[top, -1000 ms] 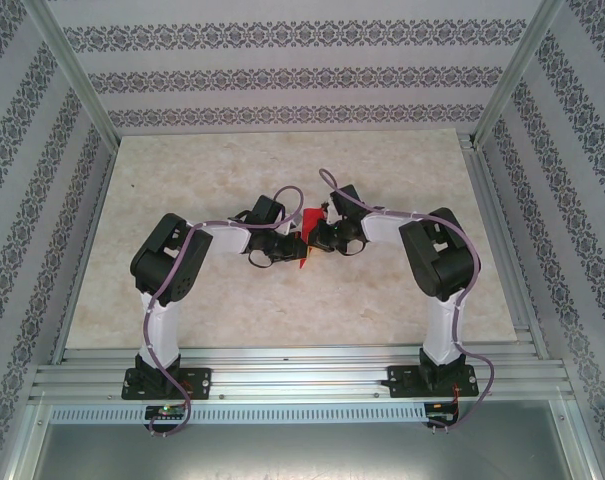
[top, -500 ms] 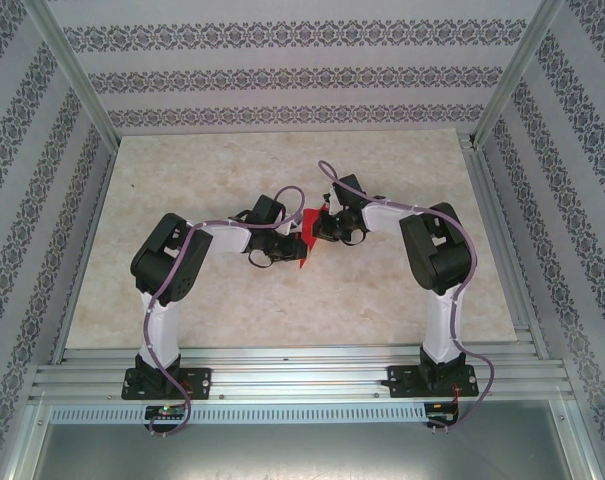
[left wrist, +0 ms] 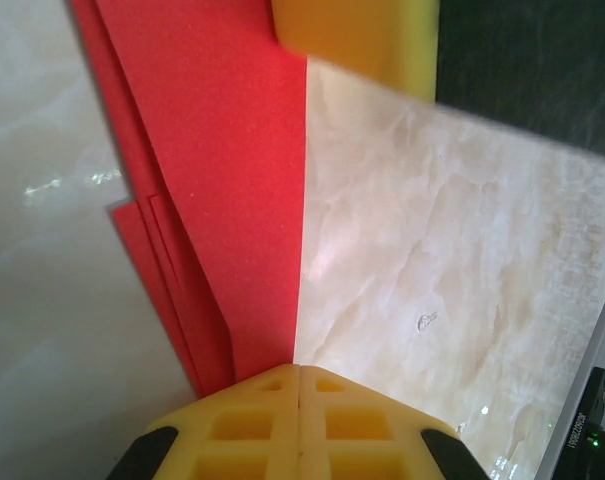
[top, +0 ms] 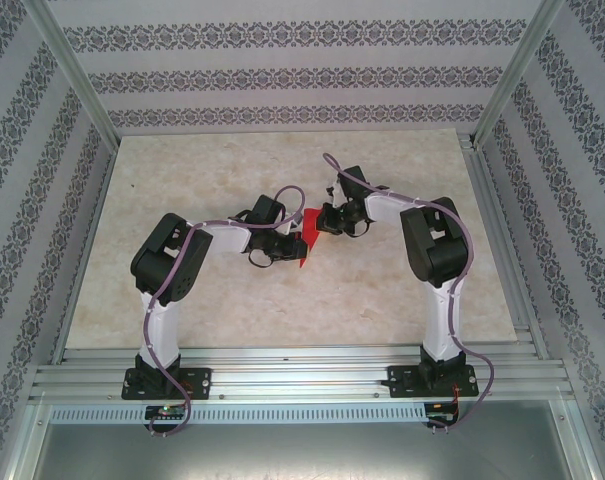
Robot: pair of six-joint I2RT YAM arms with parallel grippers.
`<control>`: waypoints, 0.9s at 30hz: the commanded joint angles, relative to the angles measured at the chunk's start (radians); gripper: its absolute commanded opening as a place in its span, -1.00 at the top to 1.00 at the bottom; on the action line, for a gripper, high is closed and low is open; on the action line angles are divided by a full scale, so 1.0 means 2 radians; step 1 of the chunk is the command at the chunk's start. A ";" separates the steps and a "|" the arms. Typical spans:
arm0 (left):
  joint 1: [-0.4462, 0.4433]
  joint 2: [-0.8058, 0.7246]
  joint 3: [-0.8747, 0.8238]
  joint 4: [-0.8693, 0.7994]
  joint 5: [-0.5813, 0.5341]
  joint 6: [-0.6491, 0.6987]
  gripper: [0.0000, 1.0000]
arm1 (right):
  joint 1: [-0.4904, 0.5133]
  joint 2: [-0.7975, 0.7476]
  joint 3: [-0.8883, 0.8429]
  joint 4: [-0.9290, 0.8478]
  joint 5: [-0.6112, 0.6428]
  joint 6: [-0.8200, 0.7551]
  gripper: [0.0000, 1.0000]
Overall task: Fold a paper plane with a square sheet of paper (fold left side to right side)
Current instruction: Fold the wing for the fifth time at the center of the table.
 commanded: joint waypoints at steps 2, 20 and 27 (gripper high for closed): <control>-0.004 0.028 -0.029 -0.092 -0.030 0.016 0.93 | -0.045 0.025 0.029 0.032 0.105 -0.015 0.85; -0.004 0.019 -0.034 -0.083 -0.030 0.014 0.93 | -0.059 -0.042 0.021 0.015 0.078 -0.018 0.83; -0.003 0.019 -0.035 -0.081 -0.029 0.014 0.93 | -0.018 -0.085 -0.070 0.092 0.028 0.043 0.82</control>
